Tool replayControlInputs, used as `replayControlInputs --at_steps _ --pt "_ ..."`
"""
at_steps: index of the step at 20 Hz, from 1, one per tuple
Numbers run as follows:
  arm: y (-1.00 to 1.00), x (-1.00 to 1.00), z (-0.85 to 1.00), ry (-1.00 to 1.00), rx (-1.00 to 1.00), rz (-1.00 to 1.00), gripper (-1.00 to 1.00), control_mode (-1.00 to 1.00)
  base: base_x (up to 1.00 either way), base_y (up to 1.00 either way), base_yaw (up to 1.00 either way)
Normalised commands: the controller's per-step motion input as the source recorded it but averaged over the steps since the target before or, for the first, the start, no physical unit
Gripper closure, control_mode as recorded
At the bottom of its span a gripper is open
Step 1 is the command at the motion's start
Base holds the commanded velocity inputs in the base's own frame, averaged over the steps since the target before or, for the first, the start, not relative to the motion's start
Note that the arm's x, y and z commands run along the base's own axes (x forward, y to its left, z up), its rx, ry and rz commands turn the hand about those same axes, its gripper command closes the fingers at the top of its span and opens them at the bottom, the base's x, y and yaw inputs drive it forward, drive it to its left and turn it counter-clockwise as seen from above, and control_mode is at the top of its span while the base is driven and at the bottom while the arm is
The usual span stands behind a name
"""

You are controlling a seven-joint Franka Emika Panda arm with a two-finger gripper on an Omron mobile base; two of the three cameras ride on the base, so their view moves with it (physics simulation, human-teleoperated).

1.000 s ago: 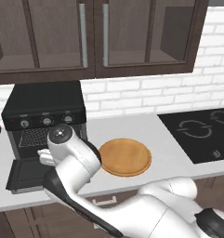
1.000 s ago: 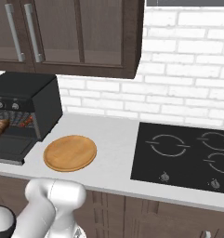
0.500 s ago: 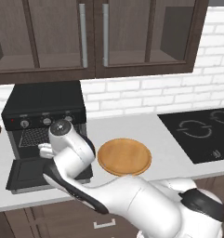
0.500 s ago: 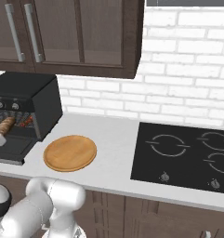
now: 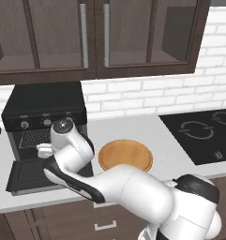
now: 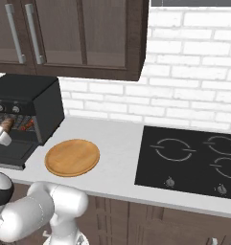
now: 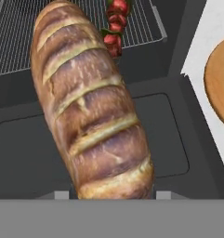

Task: Pick up the kebab skewer and baguette bread, and place them inside the toaster oven. Close the toaster oven door and start by setting the timer.

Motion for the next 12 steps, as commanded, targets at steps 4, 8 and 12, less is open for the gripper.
replayControlInputs --at_steps 4,8,12 --pt "0.2 0.22 -0.18 -0.18 0.0 0.0 1.0 -1.0 0.0 0.0 0.0" --pt "0.2 0.26 -0.15 -0.24 0.0 0.0 1.0 -1.0 0.0 0.0 0.0" --pt "0.13 0.44 0.0 -0.09 0.0 0.0 1.0 -1.0 0.0 0.0 0.0"
